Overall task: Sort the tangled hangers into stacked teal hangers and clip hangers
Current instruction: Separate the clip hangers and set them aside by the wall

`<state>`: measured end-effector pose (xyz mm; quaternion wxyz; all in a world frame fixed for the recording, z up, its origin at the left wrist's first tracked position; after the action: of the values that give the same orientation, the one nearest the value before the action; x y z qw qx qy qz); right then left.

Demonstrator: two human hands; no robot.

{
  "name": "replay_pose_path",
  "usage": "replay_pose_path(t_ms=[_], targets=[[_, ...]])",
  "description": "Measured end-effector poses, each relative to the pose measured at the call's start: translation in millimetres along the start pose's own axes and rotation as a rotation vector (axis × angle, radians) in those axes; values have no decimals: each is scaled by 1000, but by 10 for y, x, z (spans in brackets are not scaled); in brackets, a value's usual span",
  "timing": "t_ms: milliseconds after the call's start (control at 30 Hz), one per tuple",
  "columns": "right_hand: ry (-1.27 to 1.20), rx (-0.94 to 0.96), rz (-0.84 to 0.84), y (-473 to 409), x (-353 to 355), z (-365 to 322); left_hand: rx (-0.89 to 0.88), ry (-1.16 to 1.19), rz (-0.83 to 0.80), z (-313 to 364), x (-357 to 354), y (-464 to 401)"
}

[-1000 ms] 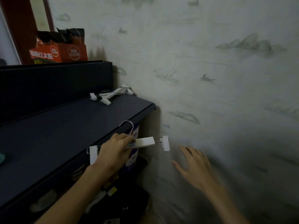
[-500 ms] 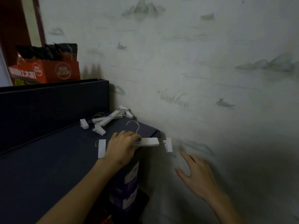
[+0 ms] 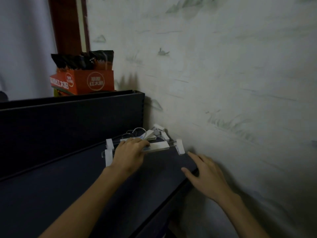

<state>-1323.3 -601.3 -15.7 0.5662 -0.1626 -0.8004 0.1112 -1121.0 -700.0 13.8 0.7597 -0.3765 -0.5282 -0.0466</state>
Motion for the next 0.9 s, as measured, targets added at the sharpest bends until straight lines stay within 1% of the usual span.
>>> replay_pose_path(t_ms=[200,400,533,667,900], targets=[[-27,116,-37,-566,-183,105,115,-54,-52,-155,-260,-333],[-115,214,-116,-872,-339,131,223,-78,-110,-264,-483,-540],[-151,283,-122,-1056,-366,147,283,-90,-110,-284,-567,-610],[-167,331,-147,-1167,-417,154,308,-97,-96,-227,-629,-635],[-189,381,-134,-1269,-420,178,314,-166,-87,-188,-614,-641]])
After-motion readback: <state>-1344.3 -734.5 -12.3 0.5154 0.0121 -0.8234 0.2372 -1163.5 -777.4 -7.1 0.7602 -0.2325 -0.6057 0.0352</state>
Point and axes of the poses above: each hand's wrist, its own y-axis away from the middle knuckle, its own x-axis out of the back of the hand, z = x × y, the point moved 8 cm from there along -y, towards the middle knuckle, and after that the axes turned 3 degrees about -y, right-handed, at the moved point
